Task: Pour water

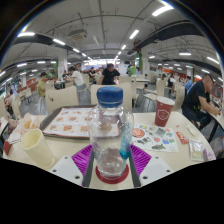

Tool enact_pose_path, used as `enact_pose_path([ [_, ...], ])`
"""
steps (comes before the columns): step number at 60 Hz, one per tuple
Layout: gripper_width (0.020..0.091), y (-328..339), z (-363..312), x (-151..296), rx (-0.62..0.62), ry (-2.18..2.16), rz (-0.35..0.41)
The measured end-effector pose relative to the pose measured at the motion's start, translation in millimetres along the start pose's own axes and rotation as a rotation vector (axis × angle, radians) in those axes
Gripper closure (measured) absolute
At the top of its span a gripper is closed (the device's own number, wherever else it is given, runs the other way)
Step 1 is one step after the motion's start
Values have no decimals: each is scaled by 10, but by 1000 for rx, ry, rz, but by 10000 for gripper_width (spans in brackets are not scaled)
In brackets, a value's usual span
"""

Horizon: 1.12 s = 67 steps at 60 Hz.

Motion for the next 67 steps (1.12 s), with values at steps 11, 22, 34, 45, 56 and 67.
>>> enact_pose_path([
  [11, 253, 325, 8, -93, -27, -7, -125],
  [22, 253, 1125, -230, 8, -35, -48, -217],
  [34, 250, 1958, -539, 131, -49, -48, -266],
  [45, 250, 2317, -691, 120, -46, -41, -276],
  [56, 253, 2434, -706, 67, -35, -32, -290],
  [67, 254, 2474, -694, 127, -26, 12, -271],
])
Point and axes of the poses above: the point between the fingertips, and its own axes, seen from behind it with the camera up: z to the right, x up, y backward, against the way the camera looks, the point moved 3 cm from there along y, backward, against the way the camera looks, and after that the axes turned 13 degrees about y, right-handed, at the moved point
